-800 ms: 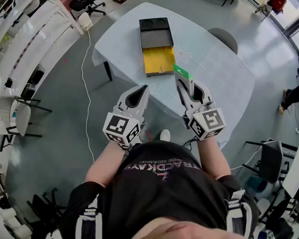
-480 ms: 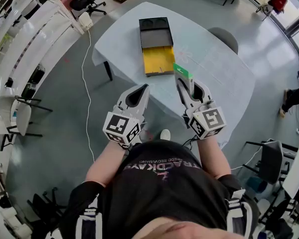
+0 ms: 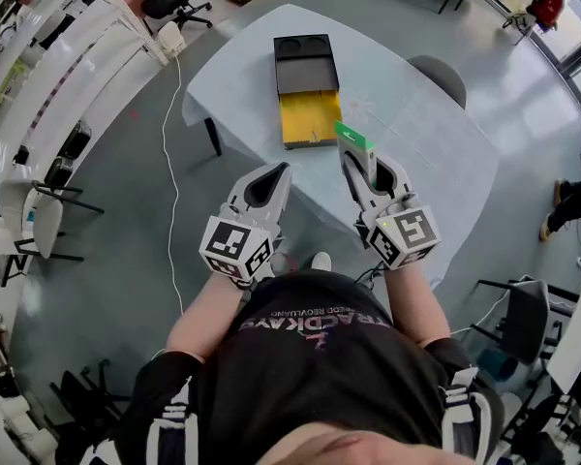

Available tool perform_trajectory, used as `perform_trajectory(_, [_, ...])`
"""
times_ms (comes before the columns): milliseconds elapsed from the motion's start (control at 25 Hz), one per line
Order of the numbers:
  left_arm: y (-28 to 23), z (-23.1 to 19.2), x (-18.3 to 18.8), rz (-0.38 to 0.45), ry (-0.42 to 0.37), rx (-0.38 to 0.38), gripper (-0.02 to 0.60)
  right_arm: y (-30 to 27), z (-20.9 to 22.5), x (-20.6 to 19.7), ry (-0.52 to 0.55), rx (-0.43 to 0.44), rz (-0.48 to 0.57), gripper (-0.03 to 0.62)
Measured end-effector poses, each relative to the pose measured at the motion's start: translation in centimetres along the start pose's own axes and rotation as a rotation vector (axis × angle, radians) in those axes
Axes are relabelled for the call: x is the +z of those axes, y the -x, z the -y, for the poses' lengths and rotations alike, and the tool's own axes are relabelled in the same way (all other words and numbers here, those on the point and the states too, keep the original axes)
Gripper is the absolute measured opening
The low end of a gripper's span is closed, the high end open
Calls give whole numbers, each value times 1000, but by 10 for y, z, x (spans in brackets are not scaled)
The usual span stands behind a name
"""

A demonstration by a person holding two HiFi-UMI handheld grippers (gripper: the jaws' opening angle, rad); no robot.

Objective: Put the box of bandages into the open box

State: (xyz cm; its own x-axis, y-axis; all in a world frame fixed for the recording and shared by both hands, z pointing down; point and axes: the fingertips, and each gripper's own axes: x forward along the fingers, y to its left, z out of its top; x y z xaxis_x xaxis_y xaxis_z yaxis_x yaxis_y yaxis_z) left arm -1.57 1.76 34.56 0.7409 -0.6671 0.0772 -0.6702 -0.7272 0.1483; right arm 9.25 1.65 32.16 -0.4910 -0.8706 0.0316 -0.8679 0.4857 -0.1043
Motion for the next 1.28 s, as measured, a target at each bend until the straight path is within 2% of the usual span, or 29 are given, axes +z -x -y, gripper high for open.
perform_trajectory(720, [-17, 17, -10, -18, 6, 93, 17, 1, 30, -2, -24, 97, -8, 89])
perform_trajectory(1280, [-31, 8, -9, -40, 13, 132, 17, -9, 57, 1, -57, 95, -5, 89])
